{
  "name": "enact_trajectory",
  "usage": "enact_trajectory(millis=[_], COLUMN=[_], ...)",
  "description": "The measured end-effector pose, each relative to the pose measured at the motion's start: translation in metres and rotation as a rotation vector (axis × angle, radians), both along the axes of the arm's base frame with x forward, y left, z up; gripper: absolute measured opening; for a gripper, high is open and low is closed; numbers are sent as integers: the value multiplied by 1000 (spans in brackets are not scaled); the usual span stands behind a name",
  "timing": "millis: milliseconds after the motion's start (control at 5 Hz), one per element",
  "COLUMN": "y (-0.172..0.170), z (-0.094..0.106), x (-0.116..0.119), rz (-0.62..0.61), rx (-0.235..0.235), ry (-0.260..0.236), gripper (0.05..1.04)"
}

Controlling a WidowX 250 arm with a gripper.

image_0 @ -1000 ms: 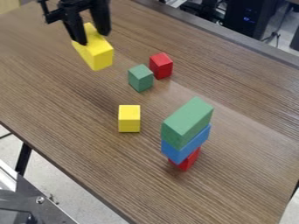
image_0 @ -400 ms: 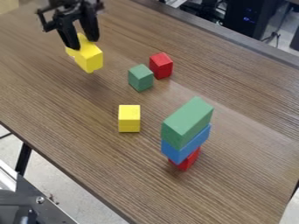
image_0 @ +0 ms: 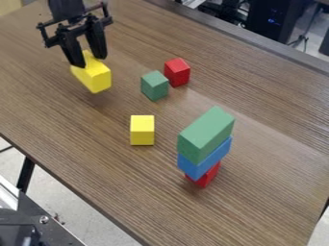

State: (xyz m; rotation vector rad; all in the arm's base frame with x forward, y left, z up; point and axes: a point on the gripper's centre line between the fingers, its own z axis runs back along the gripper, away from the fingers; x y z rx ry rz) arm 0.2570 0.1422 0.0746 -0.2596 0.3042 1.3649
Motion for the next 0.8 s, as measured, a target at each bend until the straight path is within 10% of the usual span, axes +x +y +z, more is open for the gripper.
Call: enact_trajectory(millis=[600,800], y=[4,10], z=[-7,0], x=[-2,2], rz=[-4,-29], rx=[25,31], ry=[-18,-38], gripper=[518,828])
